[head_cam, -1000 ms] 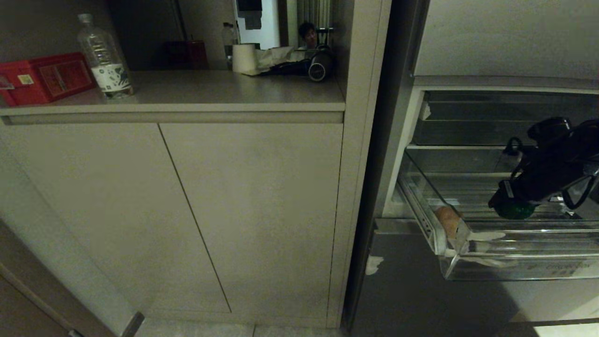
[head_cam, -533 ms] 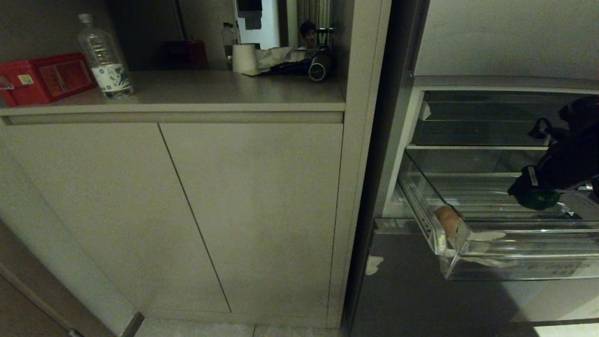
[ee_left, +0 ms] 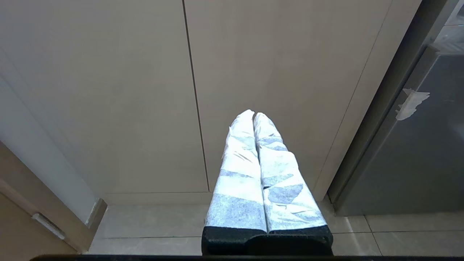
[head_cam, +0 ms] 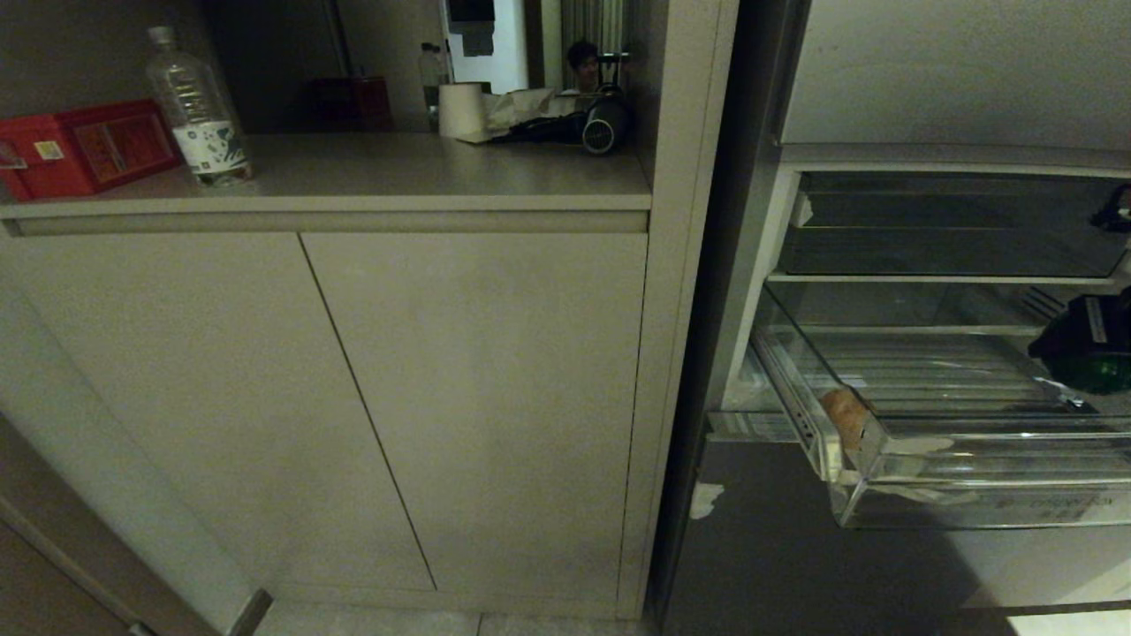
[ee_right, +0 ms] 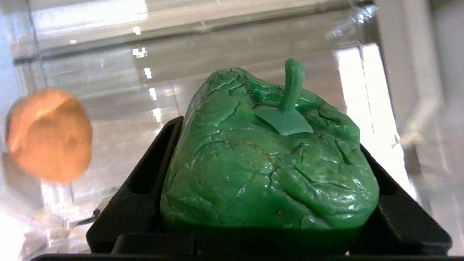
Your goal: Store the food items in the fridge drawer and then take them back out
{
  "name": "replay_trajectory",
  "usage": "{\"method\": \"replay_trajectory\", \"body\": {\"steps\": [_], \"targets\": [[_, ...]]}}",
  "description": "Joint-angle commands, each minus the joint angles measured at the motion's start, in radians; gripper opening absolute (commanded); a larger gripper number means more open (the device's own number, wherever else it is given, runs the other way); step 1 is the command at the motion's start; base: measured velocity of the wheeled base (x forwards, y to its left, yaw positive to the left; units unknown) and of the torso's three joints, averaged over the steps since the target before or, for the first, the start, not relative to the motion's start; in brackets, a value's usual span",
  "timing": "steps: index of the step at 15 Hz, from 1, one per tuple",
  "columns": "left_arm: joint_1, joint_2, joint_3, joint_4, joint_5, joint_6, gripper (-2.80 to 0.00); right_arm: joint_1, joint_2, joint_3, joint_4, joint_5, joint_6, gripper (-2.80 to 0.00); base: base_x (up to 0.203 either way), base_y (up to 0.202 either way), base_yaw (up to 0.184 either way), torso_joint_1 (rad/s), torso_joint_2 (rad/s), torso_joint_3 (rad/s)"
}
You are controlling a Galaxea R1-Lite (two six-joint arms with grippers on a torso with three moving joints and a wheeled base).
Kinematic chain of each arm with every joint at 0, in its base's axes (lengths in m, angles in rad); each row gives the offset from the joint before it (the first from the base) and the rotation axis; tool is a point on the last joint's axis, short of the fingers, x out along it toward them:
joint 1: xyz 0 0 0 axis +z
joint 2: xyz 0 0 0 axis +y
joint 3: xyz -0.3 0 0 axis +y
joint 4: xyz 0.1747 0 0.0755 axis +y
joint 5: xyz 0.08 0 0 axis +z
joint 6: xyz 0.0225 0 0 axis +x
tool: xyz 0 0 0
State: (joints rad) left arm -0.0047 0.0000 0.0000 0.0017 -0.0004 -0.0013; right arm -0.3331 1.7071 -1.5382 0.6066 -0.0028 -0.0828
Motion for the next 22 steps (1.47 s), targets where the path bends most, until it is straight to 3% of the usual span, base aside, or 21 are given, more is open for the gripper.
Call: {"method": "replay_trajectory", "body": {"steps": [1, 6, 12, 18, 22], "targets": [[0.000, 0.002, 0.000, 0.000, 0.000, 0.000, -2.80, -0.014, -0.154, 0.112, -0.024, 0.002, 0.000, -2.80, 0.000, 0.000, 0.000, 0.000, 0.00, 0.000], [0.000, 0.002, 0.000, 0.000, 0.000, 0.000, -2.80, -0.031, -0.444, 0.460, -0.264, -0.024, -0.004, -2.80, 0.000, 0.000, 0.000, 0.000, 0.00, 0.000], [0.000, 0.002, 0.000, 0.000, 0.000, 0.000, -2.80, -0.032, -0.753, 0.740, -0.331, -0.024, -0.085, -2.80, 0.000, 0.000, 0.000, 0.000, 0.00, 0.000], [0.000, 0.002, 0.000, 0.000, -0.001, 0.000, -2.80, -0.032, -0.765, 0.773, -0.332, 0.030, -0.088, -2.80, 0.000, 0.000, 0.000, 0.000, 0.00, 0.000], [0.000, 0.002, 0.000, 0.000, 0.000, 0.000, -2.80, -0.032, -0.777, 0.794, -0.332, 0.032, -0.087, -2.80, -0.003, 0.005, -0.136, 0.001, 0.00, 0.003]]}}
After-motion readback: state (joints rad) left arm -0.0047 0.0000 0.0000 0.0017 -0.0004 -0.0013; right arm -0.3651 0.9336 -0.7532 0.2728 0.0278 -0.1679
